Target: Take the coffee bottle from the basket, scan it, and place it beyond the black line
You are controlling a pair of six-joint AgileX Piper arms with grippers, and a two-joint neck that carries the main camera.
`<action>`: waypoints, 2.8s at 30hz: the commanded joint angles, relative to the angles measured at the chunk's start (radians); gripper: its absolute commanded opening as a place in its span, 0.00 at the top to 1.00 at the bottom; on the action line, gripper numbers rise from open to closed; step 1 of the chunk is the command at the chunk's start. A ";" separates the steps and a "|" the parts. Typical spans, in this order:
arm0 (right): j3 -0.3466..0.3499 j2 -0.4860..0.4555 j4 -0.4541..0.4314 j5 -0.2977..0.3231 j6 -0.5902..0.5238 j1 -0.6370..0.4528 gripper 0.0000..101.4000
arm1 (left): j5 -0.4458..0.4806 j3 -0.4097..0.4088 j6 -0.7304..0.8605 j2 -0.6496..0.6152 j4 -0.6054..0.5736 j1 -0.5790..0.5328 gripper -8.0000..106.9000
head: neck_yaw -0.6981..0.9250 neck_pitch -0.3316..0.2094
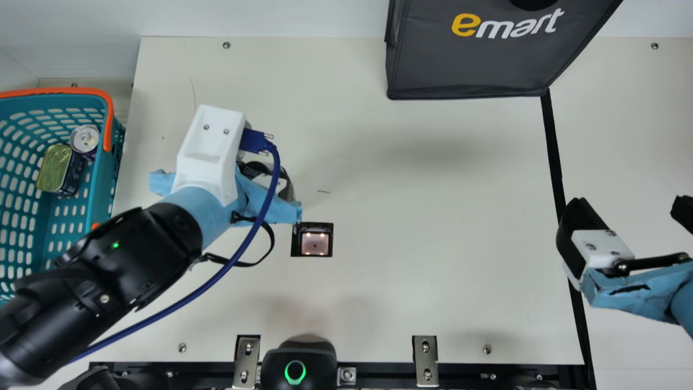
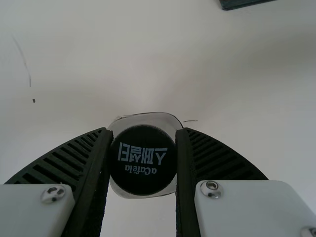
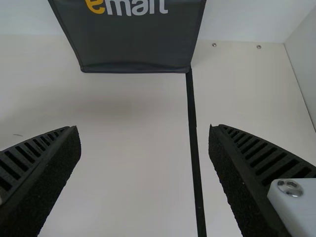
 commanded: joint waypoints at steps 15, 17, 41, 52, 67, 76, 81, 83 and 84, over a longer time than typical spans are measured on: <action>0.000 0.000 0.000 0.000 0.000 0.000 0.10 | -0.026 -0.017 0.466 -0.057 -0.251 0.045 0.84 | 0.002 -0.027; 0.000 0.000 0.000 0.000 0.000 0.000 0.10 | -0.023 -0.021 0.522 -0.061 -0.284 0.054 0.84 | 0.002 -0.027; 0.000 0.000 0.000 0.000 0.000 0.000 0.10 | -0.030 0.014 1.008 -0.117 -0.532 0.125 0.84 | 0.002 -0.027; 0.000 0.000 0.000 0.000 0.000 0.000 0.10 | 0.008 0.030 1.230 -0.135 -0.664 0.179 0.84 | 0.002 -0.027; 0.000 0.000 0.000 0.000 0.000 0.000 0.10 | 0.103 0.050 1.524 -0.159 -0.832 0.317 0.84 | 0.002 -0.027; 0.000 0.000 0.000 0.000 0.000 0.000 0.10 | 0.138 0.067 1.601 -0.178 -0.880 0.342 0.84 | 0.002 -0.027; 0.000 0.000 0.000 0.000 0.000 0.000 0.10 | 0.148 0.072 1.618 -0.187 -0.892 0.335 0.84 | 0.002 -0.027; 0.000 0.000 0.000 0.000 0.000 0.000 0.10 | 0.149 0.076 1.624 -0.191 -0.894 0.330 0.84 | 0.002 -0.027; 0.000 0.000 0.000 0.000 0.000 0.000 0.10 | 0.149 0.079 1.626 -0.194 -0.894 0.326 0.84 | 0.002 -0.027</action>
